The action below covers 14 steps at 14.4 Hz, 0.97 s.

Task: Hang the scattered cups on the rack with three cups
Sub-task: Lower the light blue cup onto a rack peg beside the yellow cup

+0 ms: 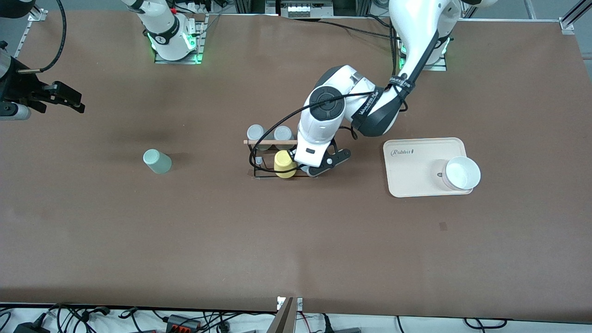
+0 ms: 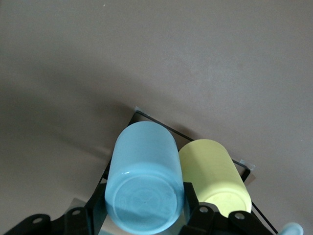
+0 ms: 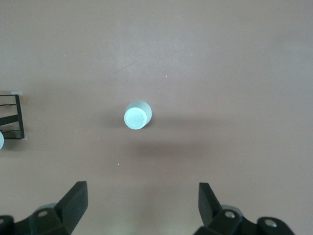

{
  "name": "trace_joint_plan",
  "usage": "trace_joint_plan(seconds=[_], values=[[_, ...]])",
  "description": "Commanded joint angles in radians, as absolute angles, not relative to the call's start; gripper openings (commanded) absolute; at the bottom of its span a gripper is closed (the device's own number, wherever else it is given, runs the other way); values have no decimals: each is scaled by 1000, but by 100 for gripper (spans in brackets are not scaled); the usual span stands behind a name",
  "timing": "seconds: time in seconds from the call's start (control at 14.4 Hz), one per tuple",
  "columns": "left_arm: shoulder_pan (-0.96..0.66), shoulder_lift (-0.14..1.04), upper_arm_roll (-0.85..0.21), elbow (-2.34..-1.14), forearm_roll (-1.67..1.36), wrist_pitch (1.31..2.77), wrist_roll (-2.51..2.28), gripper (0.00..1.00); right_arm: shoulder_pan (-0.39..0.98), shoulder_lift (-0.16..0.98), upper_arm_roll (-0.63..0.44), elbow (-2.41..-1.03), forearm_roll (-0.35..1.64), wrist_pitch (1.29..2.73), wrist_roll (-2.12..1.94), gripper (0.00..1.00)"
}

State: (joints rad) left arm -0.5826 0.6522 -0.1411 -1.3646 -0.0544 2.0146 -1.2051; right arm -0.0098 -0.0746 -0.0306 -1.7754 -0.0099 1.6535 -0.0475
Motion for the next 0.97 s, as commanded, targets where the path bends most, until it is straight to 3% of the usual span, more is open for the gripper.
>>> trace_joint_plan(seconds=[0.0, 0.69, 0.9], values=[[-601, 675, -130, -1335, -32, 2051, -1224, 38, -20, -92, -23, -1796, -17, 1648, -51, 100], [-603, 696, -132, -1368, -31, 2063, -1212, 39, -21, -69, -25, -1786, -11, 1606, -64, 100], [-600, 695, -132, -1373, -31, 2063, -1209, 67, -21, -43, -23, -1763, -5, 1606, -63, 100]])
